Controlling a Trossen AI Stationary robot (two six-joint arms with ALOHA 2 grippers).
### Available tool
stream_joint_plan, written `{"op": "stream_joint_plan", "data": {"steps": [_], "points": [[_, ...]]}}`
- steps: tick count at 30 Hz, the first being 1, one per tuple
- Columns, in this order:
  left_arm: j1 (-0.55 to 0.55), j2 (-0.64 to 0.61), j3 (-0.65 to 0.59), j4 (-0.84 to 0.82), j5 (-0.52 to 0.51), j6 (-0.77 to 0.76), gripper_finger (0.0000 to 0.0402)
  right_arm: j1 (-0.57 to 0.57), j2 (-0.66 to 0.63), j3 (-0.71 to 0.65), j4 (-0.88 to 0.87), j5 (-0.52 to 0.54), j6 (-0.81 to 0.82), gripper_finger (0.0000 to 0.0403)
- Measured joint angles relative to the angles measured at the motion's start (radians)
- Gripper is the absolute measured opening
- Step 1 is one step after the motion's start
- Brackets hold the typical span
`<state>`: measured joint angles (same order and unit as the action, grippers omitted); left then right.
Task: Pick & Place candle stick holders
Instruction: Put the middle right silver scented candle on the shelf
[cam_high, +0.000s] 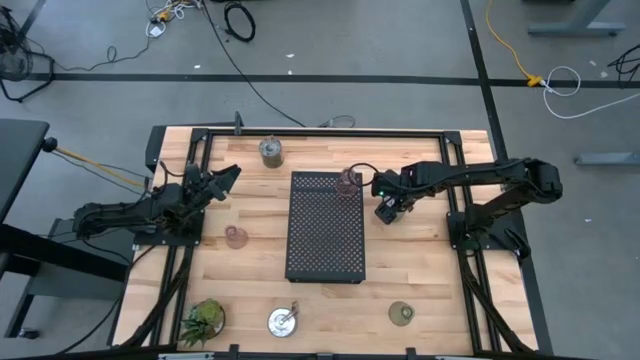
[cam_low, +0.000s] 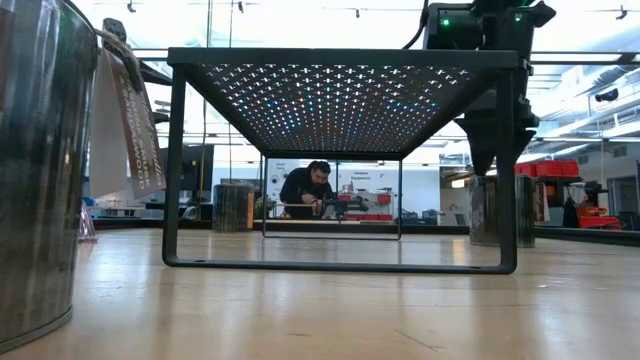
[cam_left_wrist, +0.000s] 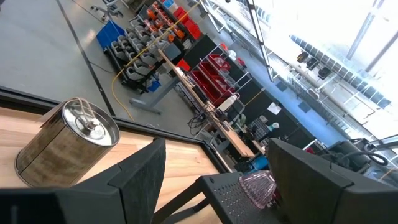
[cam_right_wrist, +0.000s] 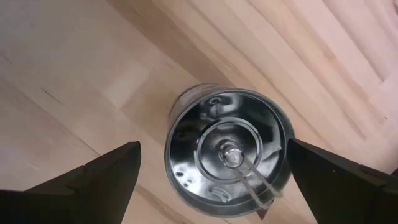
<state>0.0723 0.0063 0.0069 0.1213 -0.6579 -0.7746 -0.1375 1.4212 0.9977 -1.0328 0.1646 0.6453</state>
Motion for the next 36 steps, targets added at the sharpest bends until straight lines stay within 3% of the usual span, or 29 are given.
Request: {"op": "stream_joint_plan", "data": {"steps": [14, 23, 29, 36], "points": [[0.0, 0.0, 0.0, 0.0, 0.0, 0.0, 0.0287, -0.019, 0.0, 0.0, 0.013, 0.01, 0.002, 0.04], [0.0, 0.0, 0.0, 0.0, 0.0, 0.0, 0.0287, -0.018, 0.0, 0.0, 0.049, -0.053, -0.002, 0.04], [0.0, 0.0, 0.0, 0.0, 0.0, 0.0, 0.0287, -0.018, 0.0, 0.0, 0.049, -0.05, -0.103, 0.04], [0.0, 0.0, 0.0, 0.0, 0.0, 0.0, 0.0287, -0.018, 0.0, 0.0, 0.049, -0.051, -0.105, 0.04]]}}
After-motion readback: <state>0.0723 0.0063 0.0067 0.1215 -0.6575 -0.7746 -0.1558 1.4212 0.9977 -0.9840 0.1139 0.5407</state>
